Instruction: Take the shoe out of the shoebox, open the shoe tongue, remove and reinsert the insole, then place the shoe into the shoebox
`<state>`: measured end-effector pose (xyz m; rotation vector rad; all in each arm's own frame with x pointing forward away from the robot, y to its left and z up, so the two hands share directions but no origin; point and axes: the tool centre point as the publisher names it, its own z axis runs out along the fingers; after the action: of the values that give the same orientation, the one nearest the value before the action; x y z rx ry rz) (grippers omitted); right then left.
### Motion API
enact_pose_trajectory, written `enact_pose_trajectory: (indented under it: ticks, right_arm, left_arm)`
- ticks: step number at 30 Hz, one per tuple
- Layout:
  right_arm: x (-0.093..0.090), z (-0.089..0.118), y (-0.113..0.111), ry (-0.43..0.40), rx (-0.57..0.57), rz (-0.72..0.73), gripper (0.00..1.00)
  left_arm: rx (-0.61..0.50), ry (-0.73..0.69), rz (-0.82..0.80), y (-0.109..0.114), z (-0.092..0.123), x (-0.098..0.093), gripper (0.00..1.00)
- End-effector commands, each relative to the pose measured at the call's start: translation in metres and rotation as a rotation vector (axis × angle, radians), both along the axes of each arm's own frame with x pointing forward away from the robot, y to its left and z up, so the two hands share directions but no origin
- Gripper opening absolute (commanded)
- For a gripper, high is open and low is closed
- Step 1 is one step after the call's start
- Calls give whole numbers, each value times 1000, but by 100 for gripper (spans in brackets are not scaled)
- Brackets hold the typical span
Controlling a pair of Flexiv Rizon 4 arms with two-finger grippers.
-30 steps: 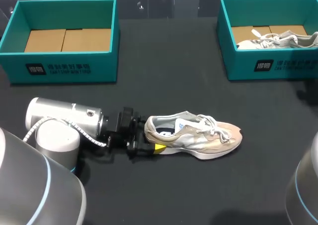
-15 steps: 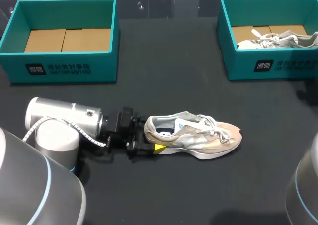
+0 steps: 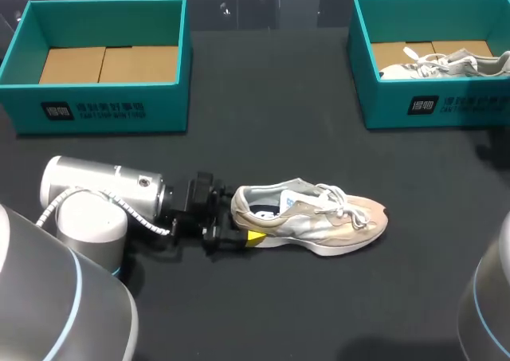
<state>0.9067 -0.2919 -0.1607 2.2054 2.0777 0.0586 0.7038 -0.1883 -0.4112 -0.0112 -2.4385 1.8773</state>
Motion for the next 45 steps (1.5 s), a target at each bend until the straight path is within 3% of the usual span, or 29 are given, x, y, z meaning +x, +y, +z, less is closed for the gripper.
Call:
enact_pose_trajectory:
  ticks: [1, 16, 21, 26, 28, 45]
  right_arm:
    - [-17, -1, 23, -16, 2, -16, 100]
    - [-149, -18, 189, -95, -10, -50, 100]
    - [-180, -24, 243, -106, -18, -57, 100]
    - [-198, -24, 284, -109, -24, -50, 100]
    - [-201, -25, 293, -76, -31, -68, 100]
    - [-201, -25, 293, -76, -31, -68, 100]
  left_arm:
    - [0, 0, 0, 2, -1, 0, 0]
    - [0, 0, 0, 2, -1, 0, 0]
    - [0, 0, 0, 2, -1, 0, 0]
    - [0, 0, 0, 2, -1, 0, 0]
    - [0, 0, 0, 2, -1, 0, 0]
    - [0, 0, 0, 2, -1, 0, 0]
